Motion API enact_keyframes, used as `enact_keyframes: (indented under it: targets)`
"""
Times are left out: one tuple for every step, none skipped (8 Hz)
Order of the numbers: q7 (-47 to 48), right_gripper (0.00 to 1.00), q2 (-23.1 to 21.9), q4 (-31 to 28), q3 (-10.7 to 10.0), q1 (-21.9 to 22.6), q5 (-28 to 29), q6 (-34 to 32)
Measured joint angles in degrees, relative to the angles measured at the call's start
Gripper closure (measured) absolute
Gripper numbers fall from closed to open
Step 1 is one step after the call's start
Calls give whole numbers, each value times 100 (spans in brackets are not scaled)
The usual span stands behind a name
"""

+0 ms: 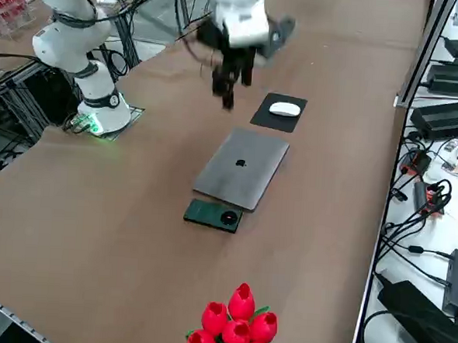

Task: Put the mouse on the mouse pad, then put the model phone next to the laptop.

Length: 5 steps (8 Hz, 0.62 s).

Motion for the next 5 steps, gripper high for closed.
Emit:
enact_keyframes:
  targets:
    - [249,0,-329,-155,110,147,-130,-176]
    - [351,0,-701,-403,396,171,-459,-180]
    - [443,0,-1047,-653,704,177,-768,-126]
    - [500,0,-1295,-821,886,188,-840,-28]
    - [511,0,-1427,-905,930,190,-819,63]
